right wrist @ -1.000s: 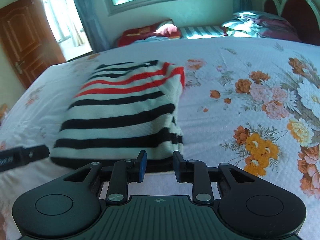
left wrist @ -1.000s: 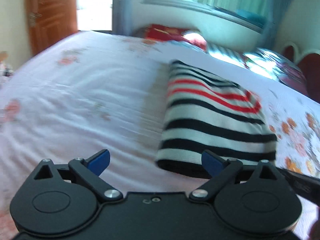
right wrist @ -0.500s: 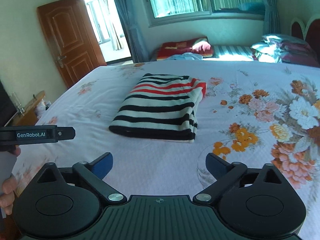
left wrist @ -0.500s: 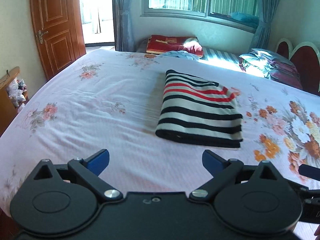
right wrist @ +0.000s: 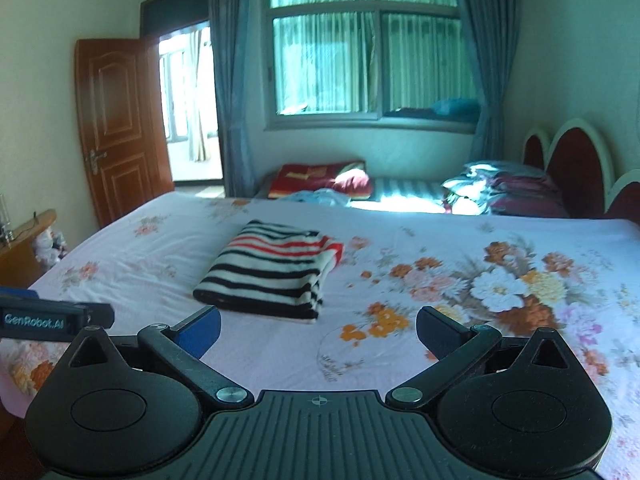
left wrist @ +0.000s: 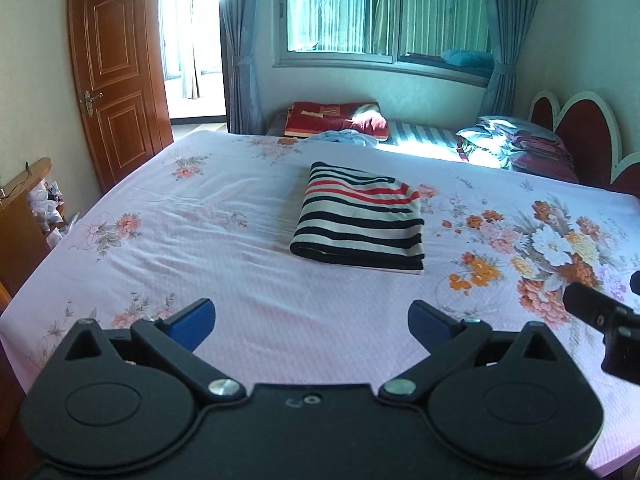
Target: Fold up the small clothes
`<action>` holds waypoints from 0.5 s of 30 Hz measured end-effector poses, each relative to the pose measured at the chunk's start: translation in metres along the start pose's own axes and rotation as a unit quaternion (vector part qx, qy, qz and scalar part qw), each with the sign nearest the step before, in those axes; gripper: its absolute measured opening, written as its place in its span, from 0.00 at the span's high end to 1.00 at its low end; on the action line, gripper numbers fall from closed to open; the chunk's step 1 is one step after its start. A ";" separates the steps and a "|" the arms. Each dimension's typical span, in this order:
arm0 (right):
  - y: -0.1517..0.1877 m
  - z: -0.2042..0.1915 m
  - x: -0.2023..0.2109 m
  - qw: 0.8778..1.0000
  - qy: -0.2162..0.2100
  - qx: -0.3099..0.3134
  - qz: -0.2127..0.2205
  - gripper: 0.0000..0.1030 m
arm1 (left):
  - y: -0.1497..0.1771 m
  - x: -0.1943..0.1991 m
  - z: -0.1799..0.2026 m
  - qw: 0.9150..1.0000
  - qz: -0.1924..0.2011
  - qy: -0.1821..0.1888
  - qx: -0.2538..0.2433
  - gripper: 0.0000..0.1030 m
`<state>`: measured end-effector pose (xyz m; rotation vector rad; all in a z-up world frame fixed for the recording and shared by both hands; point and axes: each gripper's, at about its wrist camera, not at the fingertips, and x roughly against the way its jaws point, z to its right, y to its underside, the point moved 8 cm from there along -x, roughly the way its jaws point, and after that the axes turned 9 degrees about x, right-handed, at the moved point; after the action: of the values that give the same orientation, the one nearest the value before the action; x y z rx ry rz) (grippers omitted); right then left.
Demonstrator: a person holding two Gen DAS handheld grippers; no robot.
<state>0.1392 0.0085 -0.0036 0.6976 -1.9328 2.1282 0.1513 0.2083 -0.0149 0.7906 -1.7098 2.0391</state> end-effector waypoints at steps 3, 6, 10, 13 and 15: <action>-0.005 0.004 0.020 1.000 -0.005 -0.015 0.018 0.00 | 0.001 0.018 0.001 1.000 0.012 0.005 0.003 0.01; -0.008 0.006 0.031 1.000 -0.003 -0.019 0.025 0.00 | 0.000 0.033 -0.001 1.000 0.022 0.007 0.006 0.01; -0.008 0.006 0.041 0.999 0.002 -0.023 0.027 0.00 | 0.002 0.044 -0.002 1.000 0.028 0.010 0.009 0.01; -0.006 0.005 0.044 0.999 0.000 -0.026 0.026 0.00 | 0.003 0.047 -0.003 1.000 0.030 0.008 0.006 0.01; -0.005 0.003 0.048 0.999 0.003 -0.024 0.027 0.00 | 0.004 0.049 -0.004 0.999 0.031 0.008 0.007 0.01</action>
<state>0.1003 -0.0022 0.0224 0.6374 -2.0152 2.1047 0.1100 0.2072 0.0121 0.7323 -1.7333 2.0940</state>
